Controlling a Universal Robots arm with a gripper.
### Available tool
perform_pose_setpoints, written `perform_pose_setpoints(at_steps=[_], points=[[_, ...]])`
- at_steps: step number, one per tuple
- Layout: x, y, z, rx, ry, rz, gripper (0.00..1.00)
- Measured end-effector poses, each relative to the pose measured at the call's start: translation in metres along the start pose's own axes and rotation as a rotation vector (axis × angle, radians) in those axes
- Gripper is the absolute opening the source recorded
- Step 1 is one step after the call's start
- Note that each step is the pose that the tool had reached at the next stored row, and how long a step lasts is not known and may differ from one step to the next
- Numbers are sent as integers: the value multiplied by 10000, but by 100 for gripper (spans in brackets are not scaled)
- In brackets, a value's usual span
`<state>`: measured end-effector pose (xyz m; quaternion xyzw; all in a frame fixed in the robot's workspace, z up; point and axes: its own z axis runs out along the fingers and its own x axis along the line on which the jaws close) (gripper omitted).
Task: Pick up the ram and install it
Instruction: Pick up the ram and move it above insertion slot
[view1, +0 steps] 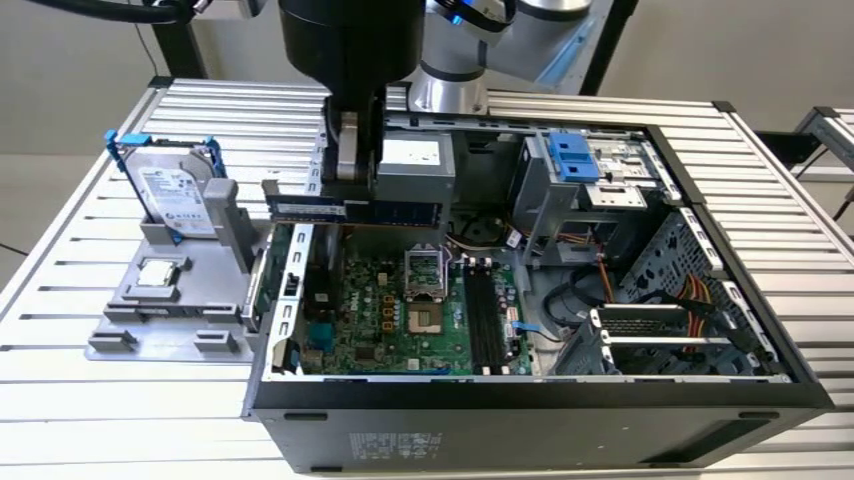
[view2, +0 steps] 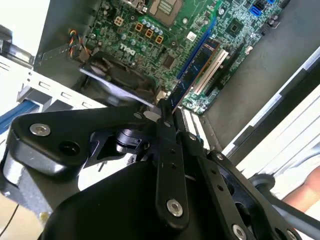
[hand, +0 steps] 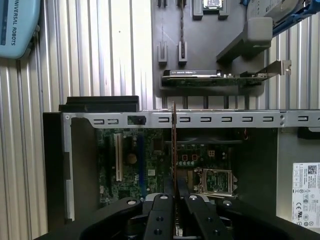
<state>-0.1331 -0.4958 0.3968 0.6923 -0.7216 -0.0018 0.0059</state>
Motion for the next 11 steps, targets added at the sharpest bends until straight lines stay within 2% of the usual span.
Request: perform_pose_setpoints(at_steps=[11], points=[[-5,-138,-1,1,-2,0,0]])
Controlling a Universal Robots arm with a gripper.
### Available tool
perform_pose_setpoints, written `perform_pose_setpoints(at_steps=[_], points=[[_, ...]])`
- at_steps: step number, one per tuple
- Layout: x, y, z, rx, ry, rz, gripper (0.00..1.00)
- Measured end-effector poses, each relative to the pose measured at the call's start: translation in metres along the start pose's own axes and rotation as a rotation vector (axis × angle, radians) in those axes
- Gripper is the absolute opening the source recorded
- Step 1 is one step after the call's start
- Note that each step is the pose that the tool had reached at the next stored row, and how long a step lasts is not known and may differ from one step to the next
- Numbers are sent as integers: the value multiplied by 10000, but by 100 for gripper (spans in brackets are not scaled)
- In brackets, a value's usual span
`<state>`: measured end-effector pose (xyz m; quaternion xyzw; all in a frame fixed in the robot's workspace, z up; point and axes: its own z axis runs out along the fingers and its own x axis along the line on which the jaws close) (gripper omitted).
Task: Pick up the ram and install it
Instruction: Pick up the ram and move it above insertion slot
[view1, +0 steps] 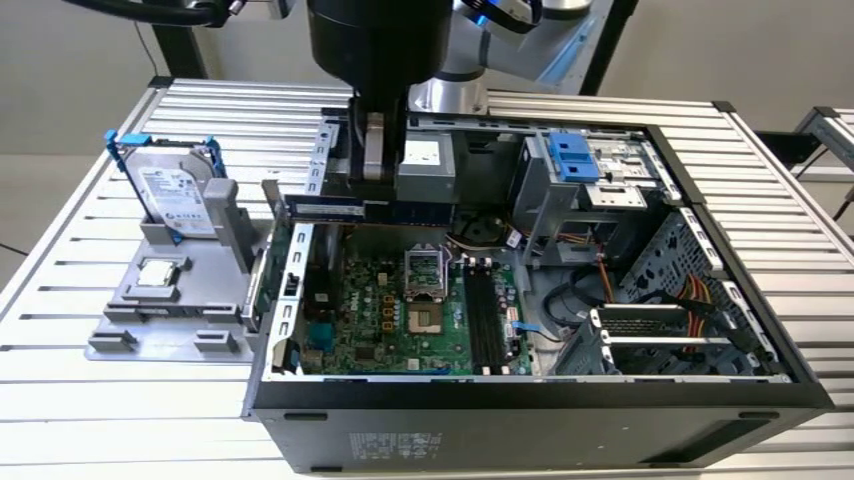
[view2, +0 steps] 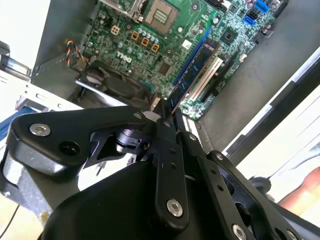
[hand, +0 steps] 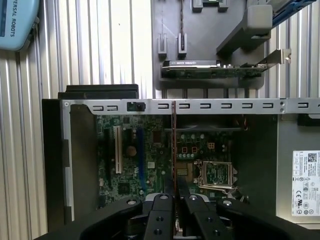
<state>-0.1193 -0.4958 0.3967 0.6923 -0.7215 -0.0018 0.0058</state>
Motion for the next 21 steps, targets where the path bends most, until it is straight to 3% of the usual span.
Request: perform_pose_setpoints(at_steps=[21], points=[[-10,-241,-3,0,0,0,0]])
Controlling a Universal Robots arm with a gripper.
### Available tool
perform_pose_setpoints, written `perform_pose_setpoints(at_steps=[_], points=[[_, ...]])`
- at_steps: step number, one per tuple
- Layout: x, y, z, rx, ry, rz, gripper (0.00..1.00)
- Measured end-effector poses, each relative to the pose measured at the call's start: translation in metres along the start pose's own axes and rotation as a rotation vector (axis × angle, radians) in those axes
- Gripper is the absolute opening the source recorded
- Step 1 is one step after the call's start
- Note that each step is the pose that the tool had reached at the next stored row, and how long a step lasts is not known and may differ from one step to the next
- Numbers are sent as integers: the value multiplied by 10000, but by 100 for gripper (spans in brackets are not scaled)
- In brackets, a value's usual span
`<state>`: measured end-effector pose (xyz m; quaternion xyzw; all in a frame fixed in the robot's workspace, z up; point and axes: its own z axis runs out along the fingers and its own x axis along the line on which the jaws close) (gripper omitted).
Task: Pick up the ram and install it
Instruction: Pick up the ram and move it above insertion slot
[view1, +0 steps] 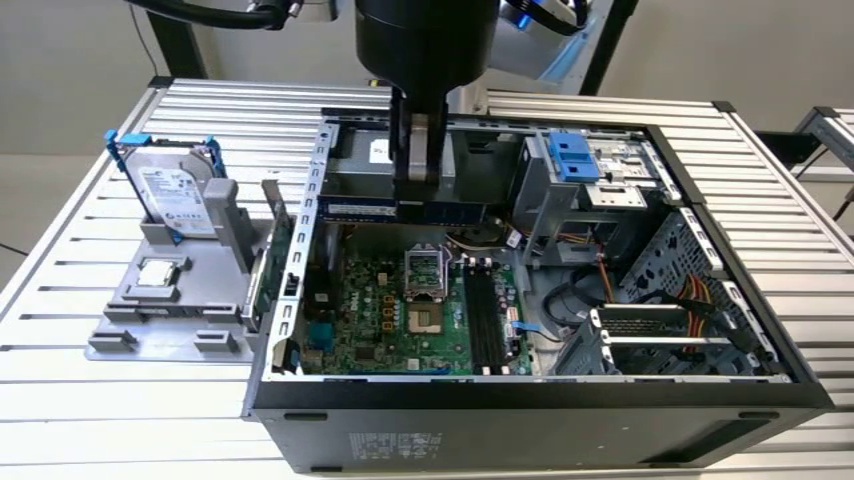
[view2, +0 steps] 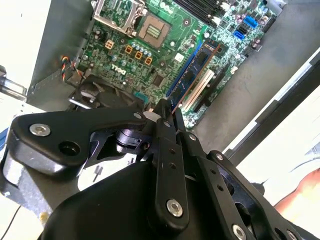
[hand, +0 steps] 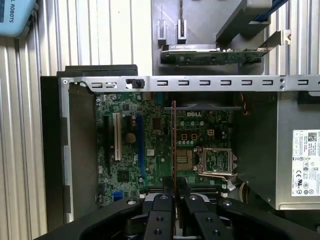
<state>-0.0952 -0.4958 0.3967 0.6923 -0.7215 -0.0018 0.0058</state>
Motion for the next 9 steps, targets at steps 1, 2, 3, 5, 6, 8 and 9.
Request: perform_pose_setpoints(at_steps=[1,2,3,5,6,8,9], points=[[0,-12,0,0,0,0,0],[-1,-22,0,0,0,0,0],[-1,-31,0,0,0,0,0],[-2,-48,-1,0,1,0,0],[-2,-56,-1,-1,1,0,0],[-3,-74,-1,0,0,1,0],[-3,-82,-1,0,0,0,0]])
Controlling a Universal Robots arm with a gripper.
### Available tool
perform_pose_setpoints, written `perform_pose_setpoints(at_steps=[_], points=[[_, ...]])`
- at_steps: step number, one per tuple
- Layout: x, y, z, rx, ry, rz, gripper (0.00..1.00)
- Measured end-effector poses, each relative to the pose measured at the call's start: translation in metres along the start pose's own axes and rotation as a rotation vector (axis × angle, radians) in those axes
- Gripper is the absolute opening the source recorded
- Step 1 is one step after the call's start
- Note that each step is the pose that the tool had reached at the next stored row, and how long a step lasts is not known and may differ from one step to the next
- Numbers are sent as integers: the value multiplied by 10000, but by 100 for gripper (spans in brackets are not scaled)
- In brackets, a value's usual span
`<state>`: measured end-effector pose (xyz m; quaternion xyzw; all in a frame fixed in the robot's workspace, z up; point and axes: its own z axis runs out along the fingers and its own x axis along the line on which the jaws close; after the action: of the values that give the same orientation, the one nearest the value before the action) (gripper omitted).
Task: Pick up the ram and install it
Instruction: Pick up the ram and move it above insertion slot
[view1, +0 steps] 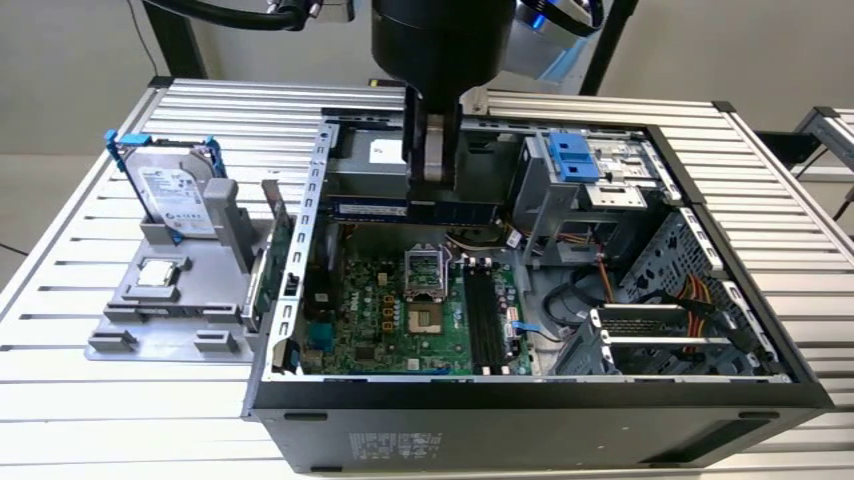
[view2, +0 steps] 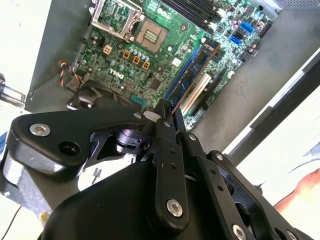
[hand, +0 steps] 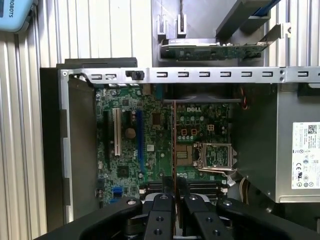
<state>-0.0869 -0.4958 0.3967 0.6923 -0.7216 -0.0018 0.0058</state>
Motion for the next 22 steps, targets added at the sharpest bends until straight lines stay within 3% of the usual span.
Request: perform_pose_setpoints(at_steps=[22], points=[[-9,-230,-2,0,0,0,0]])
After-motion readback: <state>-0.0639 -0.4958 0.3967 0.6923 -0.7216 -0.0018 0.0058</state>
